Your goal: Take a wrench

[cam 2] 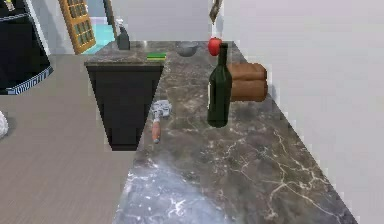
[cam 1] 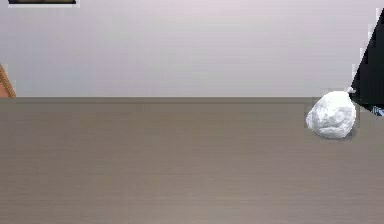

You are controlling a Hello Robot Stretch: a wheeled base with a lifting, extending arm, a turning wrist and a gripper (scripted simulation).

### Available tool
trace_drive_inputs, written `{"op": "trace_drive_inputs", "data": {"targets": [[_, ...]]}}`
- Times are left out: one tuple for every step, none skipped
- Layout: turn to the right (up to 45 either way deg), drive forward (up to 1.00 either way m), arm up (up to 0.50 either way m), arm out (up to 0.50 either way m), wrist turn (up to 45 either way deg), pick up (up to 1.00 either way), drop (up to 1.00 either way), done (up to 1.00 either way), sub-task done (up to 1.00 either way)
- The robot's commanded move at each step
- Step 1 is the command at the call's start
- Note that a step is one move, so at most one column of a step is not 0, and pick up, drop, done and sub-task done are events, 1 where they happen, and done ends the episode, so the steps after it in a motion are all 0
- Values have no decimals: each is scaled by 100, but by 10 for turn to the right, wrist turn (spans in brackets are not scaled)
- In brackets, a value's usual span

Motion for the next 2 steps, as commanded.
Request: {"op": "trace_drive_inputs", "data": {"targets": [[0, 0, 50, 0, 0, 0, 0, 0, 0], [0, 0, 38, 0, 0, 0, 0, 0, 0]]}}
